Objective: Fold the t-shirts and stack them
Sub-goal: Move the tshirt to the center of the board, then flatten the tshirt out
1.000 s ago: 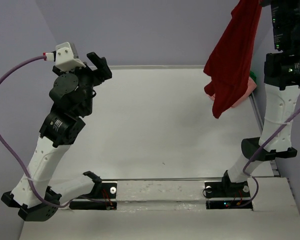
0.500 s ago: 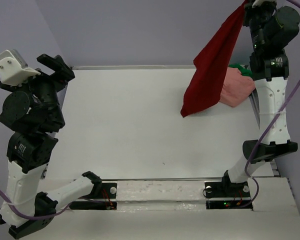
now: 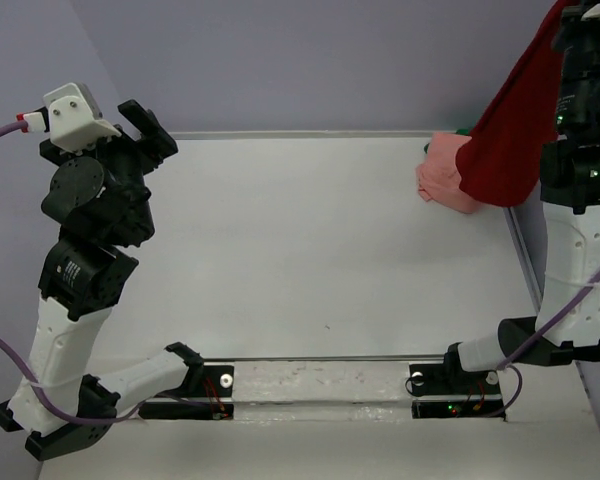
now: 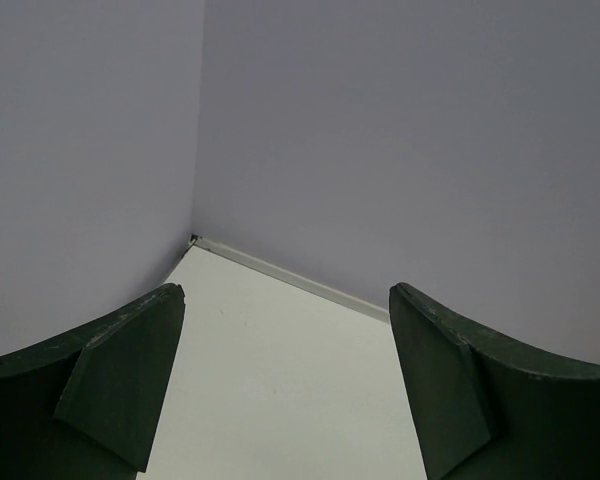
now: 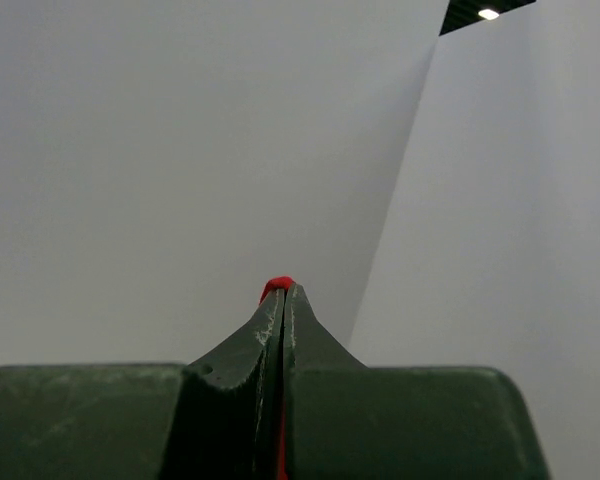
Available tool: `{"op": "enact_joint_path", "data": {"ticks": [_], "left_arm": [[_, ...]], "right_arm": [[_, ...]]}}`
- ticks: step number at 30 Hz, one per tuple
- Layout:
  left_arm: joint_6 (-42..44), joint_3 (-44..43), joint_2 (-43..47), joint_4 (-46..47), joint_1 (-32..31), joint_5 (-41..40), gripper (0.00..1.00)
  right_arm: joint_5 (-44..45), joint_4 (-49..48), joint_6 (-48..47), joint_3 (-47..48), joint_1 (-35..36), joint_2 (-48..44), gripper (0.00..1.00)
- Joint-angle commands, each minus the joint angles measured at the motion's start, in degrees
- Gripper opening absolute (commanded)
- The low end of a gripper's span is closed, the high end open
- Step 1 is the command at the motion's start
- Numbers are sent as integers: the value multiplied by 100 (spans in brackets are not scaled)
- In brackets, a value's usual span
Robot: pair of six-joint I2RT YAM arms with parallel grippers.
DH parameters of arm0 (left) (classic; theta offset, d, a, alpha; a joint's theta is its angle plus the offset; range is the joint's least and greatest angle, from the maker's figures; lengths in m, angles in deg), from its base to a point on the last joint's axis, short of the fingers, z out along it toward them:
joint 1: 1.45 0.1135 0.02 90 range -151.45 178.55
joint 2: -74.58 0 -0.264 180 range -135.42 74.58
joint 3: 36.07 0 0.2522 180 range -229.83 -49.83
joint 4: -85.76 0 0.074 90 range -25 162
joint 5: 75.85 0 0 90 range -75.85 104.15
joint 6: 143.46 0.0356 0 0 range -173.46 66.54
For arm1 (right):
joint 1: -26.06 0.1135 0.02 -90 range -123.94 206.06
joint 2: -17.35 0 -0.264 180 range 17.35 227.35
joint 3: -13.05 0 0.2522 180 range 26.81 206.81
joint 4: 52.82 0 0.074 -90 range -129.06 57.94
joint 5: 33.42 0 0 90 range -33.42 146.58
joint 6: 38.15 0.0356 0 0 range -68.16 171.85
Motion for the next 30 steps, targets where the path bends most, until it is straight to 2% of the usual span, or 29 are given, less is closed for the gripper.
{"op": "enact_joint_path", "data": {"ticks": [1,5,7,9,10,13,14,15,16,20,24,25,26,27,28,29,30], "left_arm": [[-2,160,155,116,-39,53,93],[-169,239,234,55,-39,70,93],[-239,213,278,2,-39,114,93],[-310,231,322,-16,-39,123,93],[-336,239,340,-25,-39,105,93],[-389,196,322,-103,-39,96,92],[-407,169,322,-130,-39,88,92],[-415,134,322,-156,-47,114,92],[-433,82,340,-183,-39,114,92],[-354,29,349,-201,-39,53,92],[-336,63,209,-227,-48,70,92],[-363,98,182,-227,-48,105,92],[-380,134,156,-236,-48,123,92],[-424,160,112,-288,-56,131,92],[-468,195,7,-332,-56,149,93],[-503,222,-55,-480,-56,158,93],[-573,248,-212,-560,-56,193,93]], "right_arm": [[-803,28,775,-22,68,213,0],[-781,931,604,250,1314,1028,0],[-544,1100,367,356,2260,1337,0],[-560,1504,392,602,2835,1856,0],[-447,1653,314,820,3473,2014,0],[-332,1873,207,1276,4329,2610,0],[-445,2022,312,1505,4445,2761,7],[-551,2085,408,1655,4542,2867,40],[-700,2181,618,1796,4612,2955,99],[-465,2313,577,1894,4955,2974,100],[763,2078,218,1193,4886,2553,100],[984,2068,199,1034,4773,2482,96],[1326,2068,285,885,4597,2386,79],[1347,2094,460,718,4378,2159,65],[1242,2103,697,160,4124,1965,50],[850,2103,1291,-203,3608,1745,40],[654,2086,1863,-972,3376,1326,36]]}}
